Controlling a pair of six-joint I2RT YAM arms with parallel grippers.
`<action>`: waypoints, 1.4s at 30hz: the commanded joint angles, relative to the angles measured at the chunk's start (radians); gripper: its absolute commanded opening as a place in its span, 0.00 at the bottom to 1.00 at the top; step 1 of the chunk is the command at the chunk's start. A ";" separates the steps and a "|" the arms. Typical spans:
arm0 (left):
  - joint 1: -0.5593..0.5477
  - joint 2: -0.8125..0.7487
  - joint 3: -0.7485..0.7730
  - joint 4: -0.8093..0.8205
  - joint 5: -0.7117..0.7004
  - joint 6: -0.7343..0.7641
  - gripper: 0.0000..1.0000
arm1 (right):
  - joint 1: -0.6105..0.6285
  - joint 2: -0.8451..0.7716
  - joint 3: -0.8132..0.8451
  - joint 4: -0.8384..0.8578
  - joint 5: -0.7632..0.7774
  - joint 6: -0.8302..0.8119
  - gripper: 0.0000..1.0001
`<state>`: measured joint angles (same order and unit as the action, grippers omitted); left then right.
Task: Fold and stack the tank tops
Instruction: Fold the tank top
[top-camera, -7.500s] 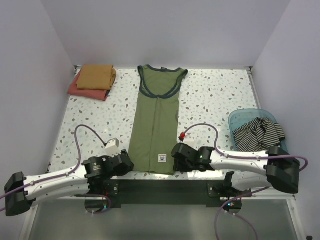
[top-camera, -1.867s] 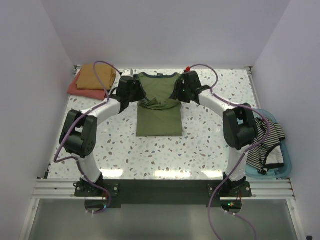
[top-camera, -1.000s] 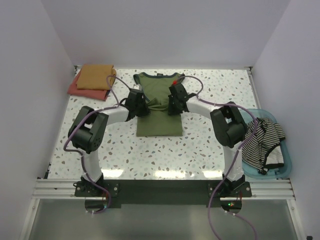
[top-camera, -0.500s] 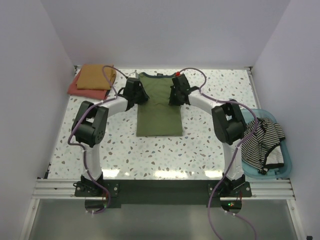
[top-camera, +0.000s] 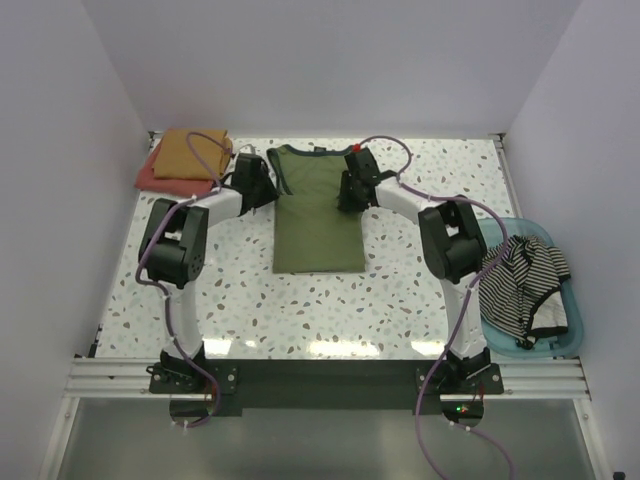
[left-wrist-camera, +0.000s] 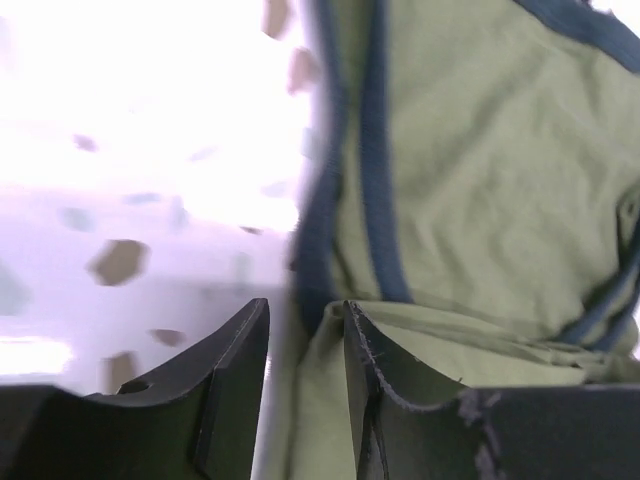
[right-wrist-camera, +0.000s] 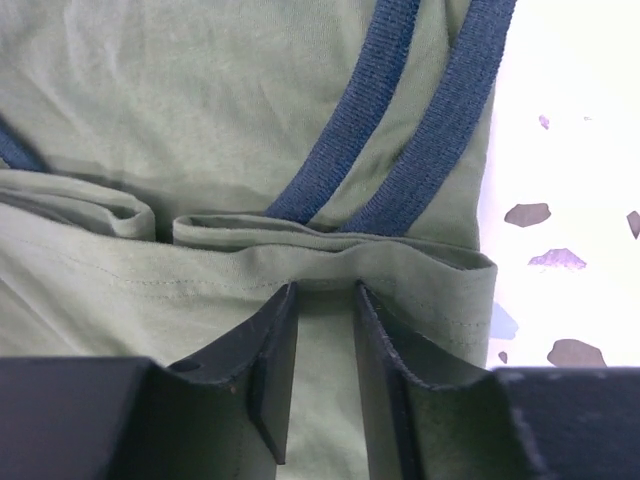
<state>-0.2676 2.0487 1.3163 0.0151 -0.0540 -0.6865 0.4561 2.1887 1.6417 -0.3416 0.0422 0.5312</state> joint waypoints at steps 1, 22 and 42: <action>0.047 -0.090 0.017 -0.040 -0.046 0.039 0.41 | -0.007 -0.064 0.041 -0.008 0.028 -0.033 0.34; -0.196 -0.775 -0.856 0.123 0.008 -0.223 0.61 | 0.056 -0.638 -0.749 0.113 -0.014 0.142 0.55; -0.202 -0.688 -0.921 0.195 -0.079 -0.364 0.55 | 0.098 -0.650 -0.945 0.297 -0.029 0.409 0.45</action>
<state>-0.4671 1.3239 0.3836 0.2554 -0.0772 -1.0142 0.5491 1.5333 0.7132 -0.0734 -0.0174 0.8837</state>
